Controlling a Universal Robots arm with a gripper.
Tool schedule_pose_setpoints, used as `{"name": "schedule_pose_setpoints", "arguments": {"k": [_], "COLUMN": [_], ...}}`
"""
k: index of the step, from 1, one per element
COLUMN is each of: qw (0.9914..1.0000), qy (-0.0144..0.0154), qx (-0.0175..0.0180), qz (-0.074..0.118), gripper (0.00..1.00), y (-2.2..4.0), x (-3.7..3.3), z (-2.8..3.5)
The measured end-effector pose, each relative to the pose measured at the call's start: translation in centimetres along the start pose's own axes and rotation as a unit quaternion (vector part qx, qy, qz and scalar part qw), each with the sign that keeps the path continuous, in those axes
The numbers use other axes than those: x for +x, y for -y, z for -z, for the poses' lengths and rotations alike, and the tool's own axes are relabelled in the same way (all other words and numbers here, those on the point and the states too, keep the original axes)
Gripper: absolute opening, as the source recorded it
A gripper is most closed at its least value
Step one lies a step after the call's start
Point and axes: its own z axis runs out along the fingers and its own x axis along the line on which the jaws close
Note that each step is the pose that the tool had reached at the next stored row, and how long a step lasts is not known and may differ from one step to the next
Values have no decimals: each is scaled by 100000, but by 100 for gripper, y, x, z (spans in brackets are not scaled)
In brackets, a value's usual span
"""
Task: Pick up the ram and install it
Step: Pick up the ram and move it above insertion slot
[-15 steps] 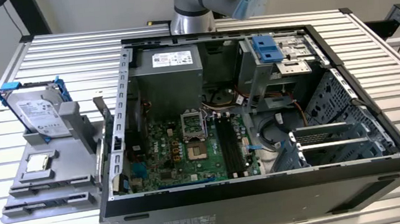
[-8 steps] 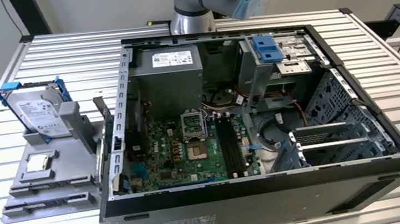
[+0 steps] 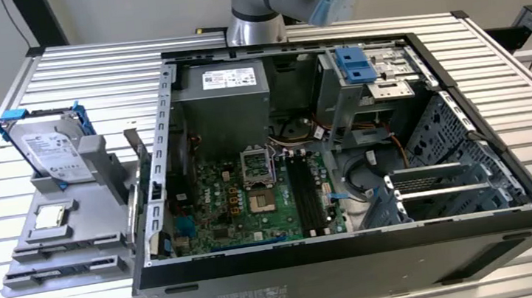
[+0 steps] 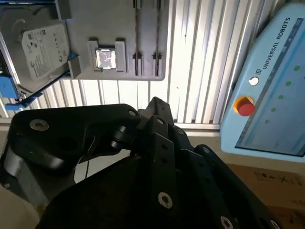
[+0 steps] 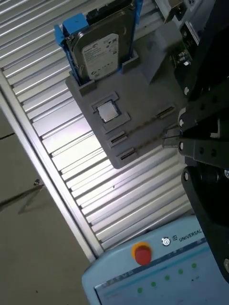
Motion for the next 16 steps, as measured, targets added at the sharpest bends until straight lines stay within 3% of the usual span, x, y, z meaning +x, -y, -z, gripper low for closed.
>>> {"name": "schedule_pose_setpoints", "arguments": {"k": [4,8,12,16], "qw": [99934,99738,99407,98939], "qy": [-186,-367,-552,-738], "qx": [-76,-154,-222,-298], "qz": [3615,7228,10859,14505], "gripper": [0,0,0,0], "y": [0,0,0,0], "x": [0,0,0,0], "z": [0,0,0,0]}}
